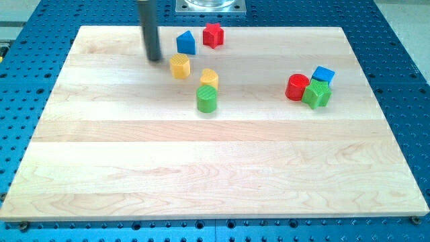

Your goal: Push hexagon and triangle towards top of the board

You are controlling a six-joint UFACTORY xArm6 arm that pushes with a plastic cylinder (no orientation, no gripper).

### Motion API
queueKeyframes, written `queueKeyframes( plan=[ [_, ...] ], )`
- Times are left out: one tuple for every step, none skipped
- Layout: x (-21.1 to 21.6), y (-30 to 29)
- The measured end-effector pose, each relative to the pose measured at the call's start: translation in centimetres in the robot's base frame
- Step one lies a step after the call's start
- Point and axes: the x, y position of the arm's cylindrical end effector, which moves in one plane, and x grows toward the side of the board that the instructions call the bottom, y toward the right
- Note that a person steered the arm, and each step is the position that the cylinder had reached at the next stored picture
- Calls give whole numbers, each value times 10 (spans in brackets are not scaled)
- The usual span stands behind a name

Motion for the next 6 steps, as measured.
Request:
queueKeyframes(
  plan=[
    [44, 40],
    [74, 64],
    [22, 88],
    [38, 75],
    [34, 46],
    [18, 51]
  ],
)
